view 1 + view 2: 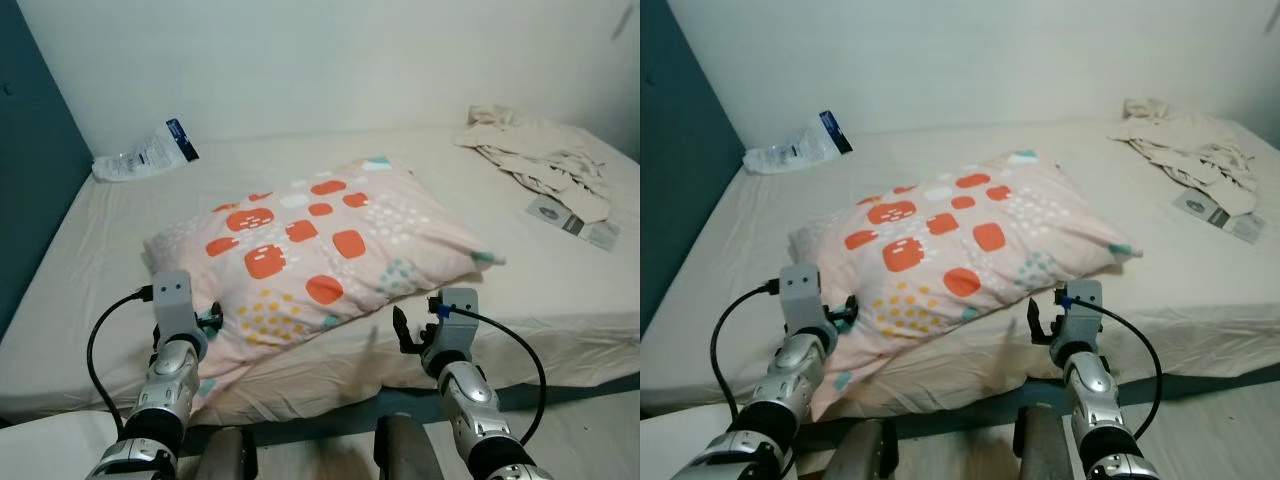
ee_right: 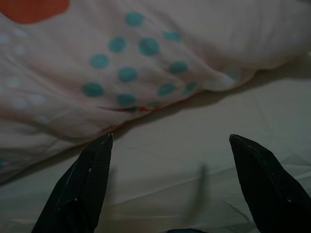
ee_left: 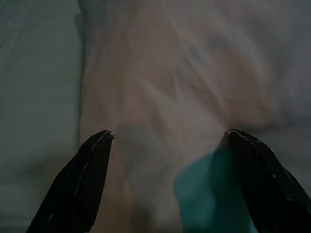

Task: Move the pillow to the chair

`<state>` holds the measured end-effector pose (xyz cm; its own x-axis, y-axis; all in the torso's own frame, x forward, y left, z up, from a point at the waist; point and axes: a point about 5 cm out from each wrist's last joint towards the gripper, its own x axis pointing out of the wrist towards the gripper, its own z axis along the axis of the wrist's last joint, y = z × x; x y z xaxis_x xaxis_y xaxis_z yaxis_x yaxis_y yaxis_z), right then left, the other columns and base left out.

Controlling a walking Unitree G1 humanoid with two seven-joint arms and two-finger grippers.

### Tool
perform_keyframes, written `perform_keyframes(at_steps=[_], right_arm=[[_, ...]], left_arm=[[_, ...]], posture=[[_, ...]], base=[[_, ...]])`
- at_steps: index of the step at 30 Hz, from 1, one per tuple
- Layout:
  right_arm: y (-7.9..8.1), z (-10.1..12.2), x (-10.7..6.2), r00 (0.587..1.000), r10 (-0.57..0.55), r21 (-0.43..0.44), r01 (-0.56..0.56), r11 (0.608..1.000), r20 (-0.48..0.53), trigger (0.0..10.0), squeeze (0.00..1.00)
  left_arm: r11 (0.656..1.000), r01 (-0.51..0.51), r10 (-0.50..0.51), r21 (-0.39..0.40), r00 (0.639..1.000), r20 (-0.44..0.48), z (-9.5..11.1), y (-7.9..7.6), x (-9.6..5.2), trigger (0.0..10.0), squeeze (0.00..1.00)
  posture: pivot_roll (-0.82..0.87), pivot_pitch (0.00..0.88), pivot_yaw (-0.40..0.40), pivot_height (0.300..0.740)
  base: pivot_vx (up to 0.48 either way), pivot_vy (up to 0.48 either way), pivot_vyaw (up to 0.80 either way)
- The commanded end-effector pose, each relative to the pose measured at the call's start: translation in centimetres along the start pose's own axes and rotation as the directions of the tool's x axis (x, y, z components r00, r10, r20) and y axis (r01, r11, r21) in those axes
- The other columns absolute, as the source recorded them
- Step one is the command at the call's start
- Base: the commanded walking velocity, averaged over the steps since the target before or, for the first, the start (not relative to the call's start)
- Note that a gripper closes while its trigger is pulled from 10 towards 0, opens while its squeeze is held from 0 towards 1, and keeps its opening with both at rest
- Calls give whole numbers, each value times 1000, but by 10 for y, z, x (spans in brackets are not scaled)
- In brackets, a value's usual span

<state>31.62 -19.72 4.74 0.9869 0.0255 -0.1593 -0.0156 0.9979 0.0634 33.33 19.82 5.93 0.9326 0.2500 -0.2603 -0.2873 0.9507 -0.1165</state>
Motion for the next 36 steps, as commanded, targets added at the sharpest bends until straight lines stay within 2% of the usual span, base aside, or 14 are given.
perform_keyframes(at_steps=[1,7,8,10,12,13,14,16,19,20,27,29,32,36], right_arm=[[0,8,2,999,8,43,-10,999,53,10000,0],[1,14,5,998,16,-22,-15,1000,56,10000,0],[1,15,5,998,19,-15,-18,1000,59,10000,0],[2,17,7,998,24,-6,-24,1000,63,10000,0],[3,18,8,998,26,-3,-26,1000,62,10000,0],[3,18,8,998,26,-3,-26,1000,62,10000,0],[4,18,9,998,27,4,-27,1000,57,10000,0],[4,18,10,998,27,10,-28,1000,54,10000,0],[4,19,10,998,26,14,-27,1000,53,10000,0],[4,20,12,999,28,26,-29,999,44,10000,0],[4,24,14,998,50,27,-51,998,49,10000,0],[3,24,14,998,47,40,-49,998,50,10000,0],[3,22,13,999,32,48,-34,998,43,10000,0],[4,18,12,999,20,64,-23,998,36,10000,0]], left_arm=[[999,-26,30,-44,996,84,23,6,5,10000,0],[992,-35,49,-119,992,112,37,11,9,10000,0],[982,-31,50,-185,993,104,40,12,11,10000,0],[901,22,-22,-433,1000,4,41,11,18,10000,0],[809,56,-116,-585,991,-65,39,9,21,10000,0],[809,56,-116,-585,991,-65,39,9,21,10000,0],[852,107,-181,-513,979,-96,34,10,21,10000,0],[835,99,-189,-542,976,-113,31,14,21,10000,0],[793,95,-201,-601,973,-112,32,15,22,10000,0],[724,113,-249,-680,963,-105,34,16,22,10000,0],[646,265,-450,-716,890,-77,35,2,18,10000,0],[665,362,-539,-653,838,-84,29,-17,14,10000,0],[633,465,-629,-619,775,-62,24,-41,8,10000,0],[612,520,-674,-596,737,-48,19,-61,2,9490,0]], posture=[[5,110,8,565],[5,113,10,550],[6,115,10,550],[13,120,9,550],[17,123,10,550],[17,123,10,550],[16,132,14,550],[19,138,17,550],[22,150,23,550],[26,158,28,550],[33,171,36,530],[38,176,40,530],[38,176,40,530],[37,178,43,530]], base=[[0,0,0],[0,0,0],[0,0,0],[0,0,0],[0,0,0],[0,0,0],[0,0,0],[0,0,0],[0,0,0],[0,0,0],[0,0,0],[0,0,0],[0,0,0],[0,0,0]])
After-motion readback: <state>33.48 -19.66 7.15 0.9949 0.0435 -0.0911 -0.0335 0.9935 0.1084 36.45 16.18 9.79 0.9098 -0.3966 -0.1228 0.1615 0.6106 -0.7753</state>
